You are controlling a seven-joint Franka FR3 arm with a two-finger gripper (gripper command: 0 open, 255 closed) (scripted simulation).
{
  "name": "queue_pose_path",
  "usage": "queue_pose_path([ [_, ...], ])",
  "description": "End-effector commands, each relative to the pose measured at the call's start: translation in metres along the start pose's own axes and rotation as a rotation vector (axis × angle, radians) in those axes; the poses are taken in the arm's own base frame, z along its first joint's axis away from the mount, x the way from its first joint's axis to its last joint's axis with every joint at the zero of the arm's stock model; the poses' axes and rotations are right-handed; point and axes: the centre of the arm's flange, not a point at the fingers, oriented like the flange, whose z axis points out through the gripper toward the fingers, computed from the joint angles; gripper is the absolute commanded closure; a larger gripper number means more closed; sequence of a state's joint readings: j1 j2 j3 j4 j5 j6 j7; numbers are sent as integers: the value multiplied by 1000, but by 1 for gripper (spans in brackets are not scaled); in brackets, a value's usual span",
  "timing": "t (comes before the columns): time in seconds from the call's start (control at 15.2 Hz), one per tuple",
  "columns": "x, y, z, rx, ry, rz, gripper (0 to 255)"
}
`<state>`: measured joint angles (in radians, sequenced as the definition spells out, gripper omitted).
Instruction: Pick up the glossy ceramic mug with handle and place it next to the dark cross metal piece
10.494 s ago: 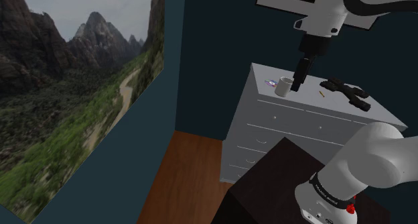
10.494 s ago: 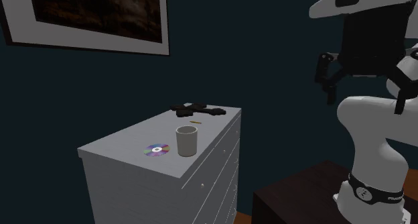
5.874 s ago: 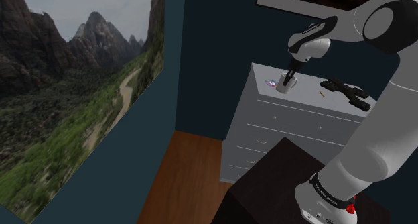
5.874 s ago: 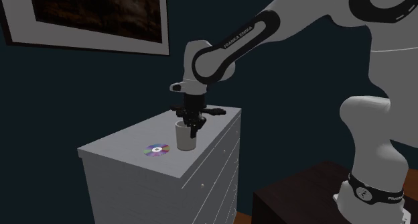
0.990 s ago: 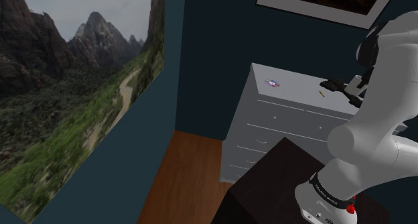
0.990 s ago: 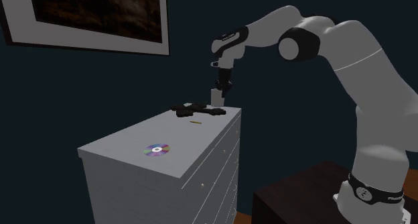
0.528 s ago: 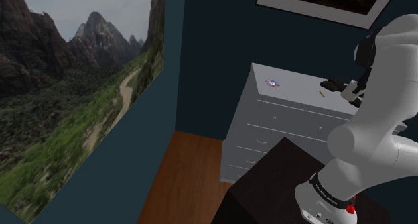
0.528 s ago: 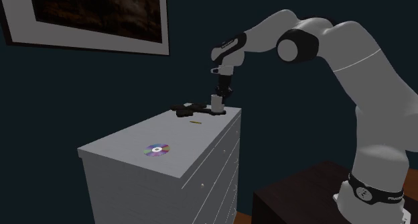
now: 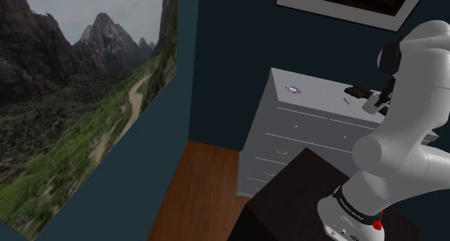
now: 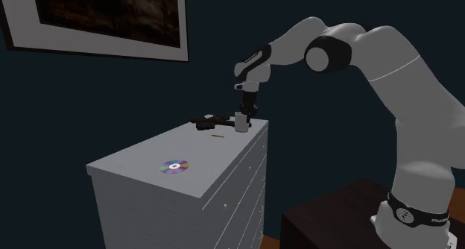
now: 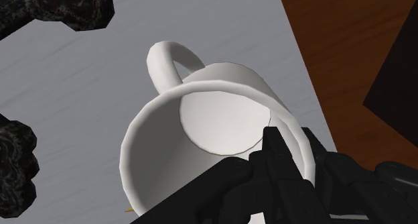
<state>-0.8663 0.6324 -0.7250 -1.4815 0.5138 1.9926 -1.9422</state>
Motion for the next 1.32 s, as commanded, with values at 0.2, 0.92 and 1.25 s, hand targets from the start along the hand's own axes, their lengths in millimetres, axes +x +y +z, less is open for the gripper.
queue_pose_path([
  [0.2,-1,-1,15,-1,0,0,255],
  [0.92,-1,-1,15,-1,0,0,0],
  [1.25,-1,-1,-35,-1,0,0,0],
])
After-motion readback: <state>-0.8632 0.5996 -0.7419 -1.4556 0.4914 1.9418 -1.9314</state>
